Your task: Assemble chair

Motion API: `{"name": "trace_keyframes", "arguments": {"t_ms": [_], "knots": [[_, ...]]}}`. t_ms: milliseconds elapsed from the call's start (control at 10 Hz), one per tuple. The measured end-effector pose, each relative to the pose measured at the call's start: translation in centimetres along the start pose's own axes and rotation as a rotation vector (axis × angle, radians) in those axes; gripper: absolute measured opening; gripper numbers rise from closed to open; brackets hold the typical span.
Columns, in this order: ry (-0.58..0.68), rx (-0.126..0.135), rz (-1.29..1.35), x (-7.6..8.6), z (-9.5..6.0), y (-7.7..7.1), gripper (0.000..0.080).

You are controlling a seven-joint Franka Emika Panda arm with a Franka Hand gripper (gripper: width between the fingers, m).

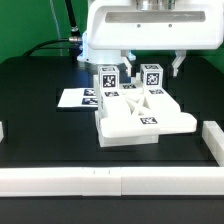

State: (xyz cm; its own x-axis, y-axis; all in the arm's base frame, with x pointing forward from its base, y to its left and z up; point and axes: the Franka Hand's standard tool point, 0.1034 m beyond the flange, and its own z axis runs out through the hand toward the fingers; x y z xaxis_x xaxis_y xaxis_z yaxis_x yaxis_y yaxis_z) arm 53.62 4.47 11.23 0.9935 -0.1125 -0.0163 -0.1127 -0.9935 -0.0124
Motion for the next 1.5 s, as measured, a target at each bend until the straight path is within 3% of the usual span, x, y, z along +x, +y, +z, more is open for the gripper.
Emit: {"name": "trace_keyframes", "arguments": {"t_ms": [100, 400, 900, 1000, 1300, 1500], "knots": [[0.000, 0.000, 0.000, 0.01, 0.00, 0.00, 0.0284], [0.000, 0.000, 0.022, 0.01, 0.00, 0.00, 0.0285], [0.000, 0.004, 0.397, 0.02, -0.01, -0.10, 0.0285], [0.003, 0.009, 0.461, 0.07, -0.02, -0.13, 0.0285], [0.038, 0.061, 0.713, 0.55, -0.01, -0.42, 0.0285], [0.034, 0.073, 0.862, 0.58, 0.03, -0.63, 0.0285]]}}
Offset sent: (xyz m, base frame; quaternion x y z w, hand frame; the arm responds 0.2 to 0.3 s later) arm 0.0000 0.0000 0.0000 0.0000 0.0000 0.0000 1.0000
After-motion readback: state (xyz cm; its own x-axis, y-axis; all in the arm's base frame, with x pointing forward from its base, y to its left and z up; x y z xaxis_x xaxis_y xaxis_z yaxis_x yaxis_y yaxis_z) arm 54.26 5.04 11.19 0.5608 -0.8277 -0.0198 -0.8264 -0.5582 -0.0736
